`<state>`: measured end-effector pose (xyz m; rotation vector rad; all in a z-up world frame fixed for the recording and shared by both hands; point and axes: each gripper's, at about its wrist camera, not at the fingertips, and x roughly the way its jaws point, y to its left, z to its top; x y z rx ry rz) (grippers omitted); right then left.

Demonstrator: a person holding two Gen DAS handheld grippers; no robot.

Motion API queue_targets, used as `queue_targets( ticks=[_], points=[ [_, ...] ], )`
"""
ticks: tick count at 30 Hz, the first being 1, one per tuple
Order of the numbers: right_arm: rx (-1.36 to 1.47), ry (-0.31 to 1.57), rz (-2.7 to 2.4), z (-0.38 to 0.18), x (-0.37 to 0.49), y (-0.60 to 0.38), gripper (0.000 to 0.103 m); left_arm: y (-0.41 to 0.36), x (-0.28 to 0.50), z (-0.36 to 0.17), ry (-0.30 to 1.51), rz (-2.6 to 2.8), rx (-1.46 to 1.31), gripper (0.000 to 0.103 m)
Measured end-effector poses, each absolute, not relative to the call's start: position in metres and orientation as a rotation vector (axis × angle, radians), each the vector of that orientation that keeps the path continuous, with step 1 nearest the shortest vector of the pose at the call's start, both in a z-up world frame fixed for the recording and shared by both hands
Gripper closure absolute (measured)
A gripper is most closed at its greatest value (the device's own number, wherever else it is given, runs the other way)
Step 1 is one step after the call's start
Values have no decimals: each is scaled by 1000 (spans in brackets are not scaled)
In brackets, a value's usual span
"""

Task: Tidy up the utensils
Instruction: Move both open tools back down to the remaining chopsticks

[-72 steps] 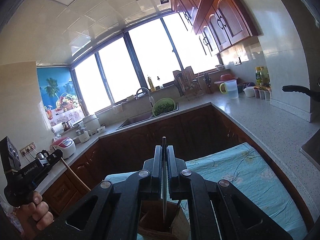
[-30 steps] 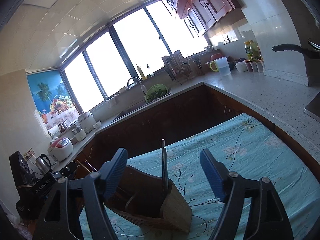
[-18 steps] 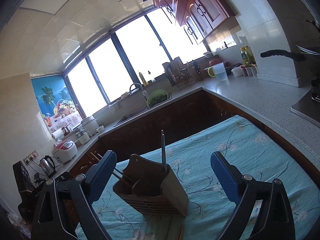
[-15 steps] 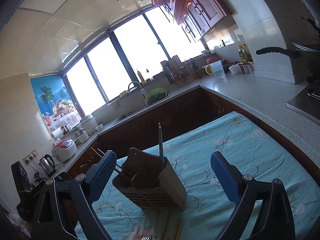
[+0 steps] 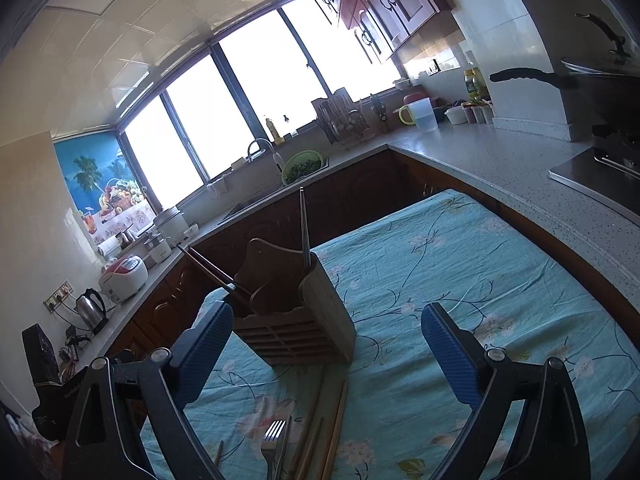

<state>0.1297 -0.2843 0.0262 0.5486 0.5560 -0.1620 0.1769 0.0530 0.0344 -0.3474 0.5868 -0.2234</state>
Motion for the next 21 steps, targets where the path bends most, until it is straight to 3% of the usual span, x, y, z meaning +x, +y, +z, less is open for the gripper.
queue_targets(
  ticks=[16,19,21],
  points=[
    [501,709,-141,-17,136,-256,8,47,160,19,746,-217,-264,24],
    [473,746,-130,-24,140,-245,24,45,159,12,773,-211,-253,24],
    [470,783,-108,-31,144,-237,44,44,158,8,791,-217,-249,25]
  ],
)
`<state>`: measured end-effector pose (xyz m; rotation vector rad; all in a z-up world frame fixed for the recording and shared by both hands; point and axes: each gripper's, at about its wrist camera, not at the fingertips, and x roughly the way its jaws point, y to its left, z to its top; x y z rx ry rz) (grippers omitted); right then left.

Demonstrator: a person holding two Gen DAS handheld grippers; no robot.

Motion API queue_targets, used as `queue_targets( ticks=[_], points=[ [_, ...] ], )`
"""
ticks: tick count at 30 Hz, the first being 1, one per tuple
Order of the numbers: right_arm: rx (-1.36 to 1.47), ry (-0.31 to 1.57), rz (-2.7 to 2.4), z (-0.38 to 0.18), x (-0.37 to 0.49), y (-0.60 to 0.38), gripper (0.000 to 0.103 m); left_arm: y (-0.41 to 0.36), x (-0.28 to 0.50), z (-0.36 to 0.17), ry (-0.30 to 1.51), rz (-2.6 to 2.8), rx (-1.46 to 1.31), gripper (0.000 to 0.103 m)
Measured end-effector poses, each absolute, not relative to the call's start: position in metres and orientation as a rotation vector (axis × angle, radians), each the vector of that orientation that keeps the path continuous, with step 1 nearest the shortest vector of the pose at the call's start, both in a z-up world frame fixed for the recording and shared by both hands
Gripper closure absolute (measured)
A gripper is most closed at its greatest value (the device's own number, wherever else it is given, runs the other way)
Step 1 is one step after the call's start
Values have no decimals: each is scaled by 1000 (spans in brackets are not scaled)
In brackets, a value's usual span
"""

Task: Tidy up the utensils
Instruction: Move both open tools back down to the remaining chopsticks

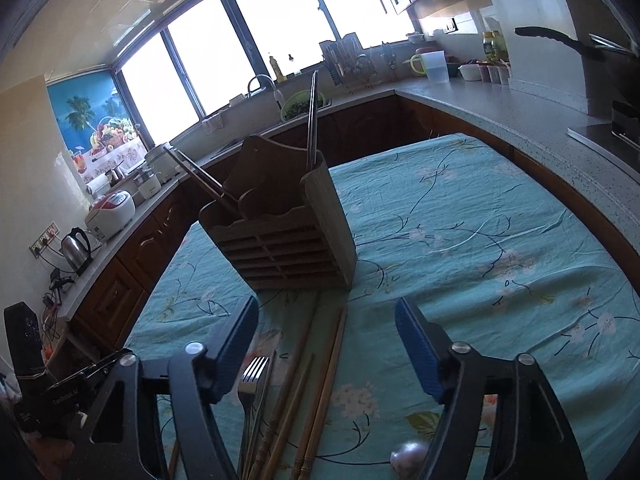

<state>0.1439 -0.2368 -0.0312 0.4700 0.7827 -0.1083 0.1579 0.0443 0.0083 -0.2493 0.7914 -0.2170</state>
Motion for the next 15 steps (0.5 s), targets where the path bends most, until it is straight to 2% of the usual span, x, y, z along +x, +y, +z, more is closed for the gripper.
queue_targets(
  ticks=[3,6,11,15],
  points=[
    [460,846,-63,-45,151,-221,64,39,159,0,820,-229,-234,25],
    [449,900,-25,-59,157,-206,71,33,161,-8,852,-235,-202,27],
    [435,987,17,-81,165,-188,81,26,167,-26,924,-255,-175,45],
    [433,1055,28,-100,171,-181,87,22,173,-35,955,-262,-171,48]
  ],
)
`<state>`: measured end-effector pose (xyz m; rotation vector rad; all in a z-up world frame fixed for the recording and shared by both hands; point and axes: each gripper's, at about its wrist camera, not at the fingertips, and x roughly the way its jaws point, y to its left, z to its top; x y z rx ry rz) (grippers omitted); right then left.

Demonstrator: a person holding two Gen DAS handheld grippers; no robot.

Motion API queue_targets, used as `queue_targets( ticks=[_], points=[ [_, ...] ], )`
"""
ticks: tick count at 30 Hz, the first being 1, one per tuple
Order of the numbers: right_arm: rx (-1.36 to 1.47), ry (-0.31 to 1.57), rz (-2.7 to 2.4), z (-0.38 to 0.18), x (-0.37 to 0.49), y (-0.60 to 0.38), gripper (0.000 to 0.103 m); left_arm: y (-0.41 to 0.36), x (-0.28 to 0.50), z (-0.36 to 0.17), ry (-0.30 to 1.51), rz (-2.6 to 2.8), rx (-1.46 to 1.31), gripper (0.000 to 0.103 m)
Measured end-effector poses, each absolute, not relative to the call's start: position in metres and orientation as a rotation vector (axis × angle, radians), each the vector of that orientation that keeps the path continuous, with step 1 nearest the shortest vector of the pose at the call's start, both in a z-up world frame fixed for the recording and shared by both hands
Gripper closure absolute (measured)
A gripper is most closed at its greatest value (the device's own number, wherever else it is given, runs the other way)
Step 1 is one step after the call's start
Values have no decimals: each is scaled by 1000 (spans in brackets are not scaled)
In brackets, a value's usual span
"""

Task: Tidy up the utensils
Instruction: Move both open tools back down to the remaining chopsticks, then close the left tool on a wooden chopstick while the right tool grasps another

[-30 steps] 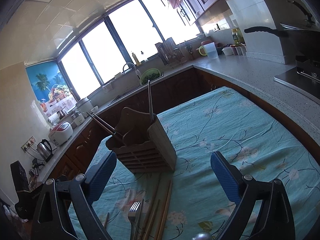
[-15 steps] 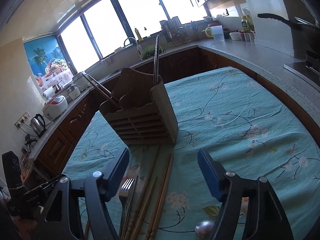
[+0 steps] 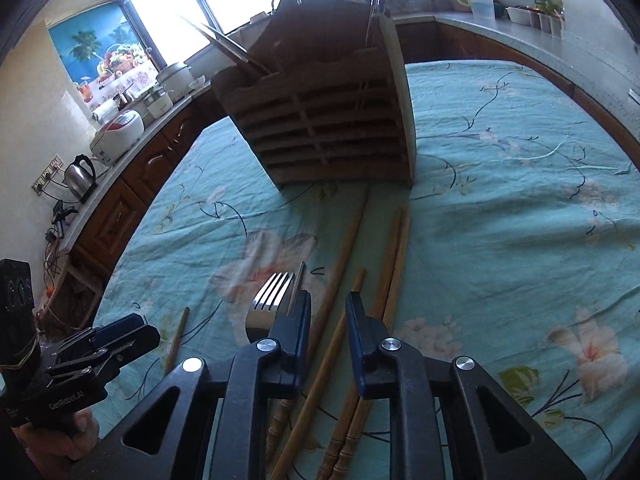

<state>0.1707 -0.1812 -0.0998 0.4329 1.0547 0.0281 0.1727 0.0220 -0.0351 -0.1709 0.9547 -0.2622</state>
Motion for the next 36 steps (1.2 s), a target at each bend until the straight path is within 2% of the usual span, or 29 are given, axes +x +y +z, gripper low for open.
queue_targets(
  ticks=[4,6,12,17,20,24,28,36],
  points=[
    [421,1104,15,-116,174,-180,90,16,178,-43,979,-278,-157,50],
    [403,1105,4,-116,174,-181,96,13,182,-49,1000,-286,-145,50],
    [340,1115,1,-114,185,-179,96,-3,188,-58,992,-260,-65,53],
    [312,1121,-13,-115,195,-177,96,-14,188,-60,979,-232,20,72],
    [301,1127,-20,-115,199,-177,95,-12,190,-61,978,-228,22,79],
    [268,1129,-28,-114,204,-174,91,-12,190,-61,972,-223,34,84],
    [197,1128,-27,-114,206,-167,90,-9,191,-61,963,-227,23,97],
    [328,1102,4,-106,197,-181,97,7,188,-50,952,-263,-96,100]
  ],
)
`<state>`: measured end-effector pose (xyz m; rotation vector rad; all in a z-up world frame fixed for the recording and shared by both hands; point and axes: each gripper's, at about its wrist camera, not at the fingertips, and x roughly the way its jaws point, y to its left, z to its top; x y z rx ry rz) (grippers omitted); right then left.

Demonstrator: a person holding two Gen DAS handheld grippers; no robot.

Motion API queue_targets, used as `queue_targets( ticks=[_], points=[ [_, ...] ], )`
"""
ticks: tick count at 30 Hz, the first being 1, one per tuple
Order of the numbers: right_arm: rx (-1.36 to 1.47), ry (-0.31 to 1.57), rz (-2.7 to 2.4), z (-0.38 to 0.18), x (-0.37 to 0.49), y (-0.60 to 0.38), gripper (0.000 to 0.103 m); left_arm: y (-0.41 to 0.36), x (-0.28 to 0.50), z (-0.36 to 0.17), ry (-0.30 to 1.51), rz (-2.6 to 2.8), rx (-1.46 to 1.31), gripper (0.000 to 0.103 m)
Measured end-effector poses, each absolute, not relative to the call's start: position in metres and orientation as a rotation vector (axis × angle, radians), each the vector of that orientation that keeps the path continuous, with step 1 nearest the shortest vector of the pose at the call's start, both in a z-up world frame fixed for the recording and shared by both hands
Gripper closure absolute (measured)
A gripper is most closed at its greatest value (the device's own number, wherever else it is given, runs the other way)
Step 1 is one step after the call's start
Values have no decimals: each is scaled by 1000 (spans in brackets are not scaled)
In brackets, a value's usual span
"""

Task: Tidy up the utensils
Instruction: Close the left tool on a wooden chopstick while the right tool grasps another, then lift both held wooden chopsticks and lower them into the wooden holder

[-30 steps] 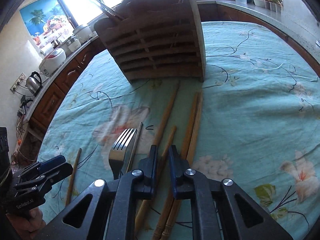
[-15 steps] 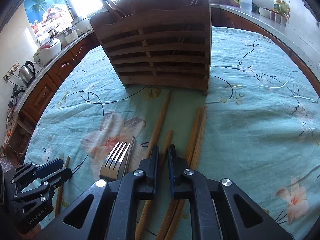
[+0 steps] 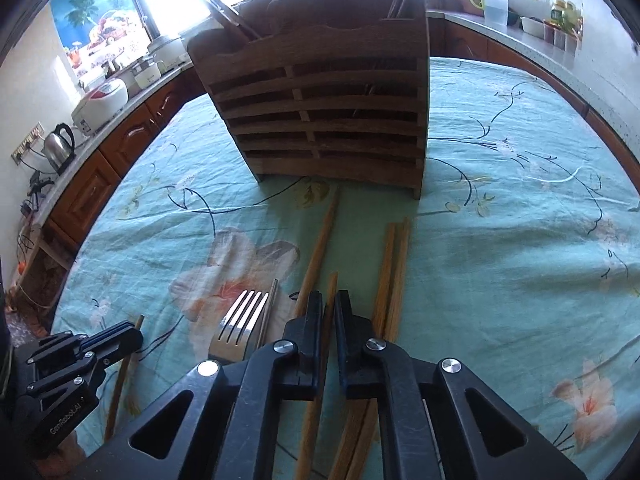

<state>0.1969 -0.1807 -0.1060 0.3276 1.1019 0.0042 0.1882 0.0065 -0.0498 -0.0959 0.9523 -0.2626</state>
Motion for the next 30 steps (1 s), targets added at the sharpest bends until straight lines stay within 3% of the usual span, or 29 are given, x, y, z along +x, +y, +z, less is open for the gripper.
queue_targets(
  ticks=[21,30],
  points=[
    [406,722,49,56,150,-219,98,54,130,78,675,-439,-256,100],
    [393,651,32,76,147,-229,98,63,119,101,598,-436,-247,100]
  ],
)
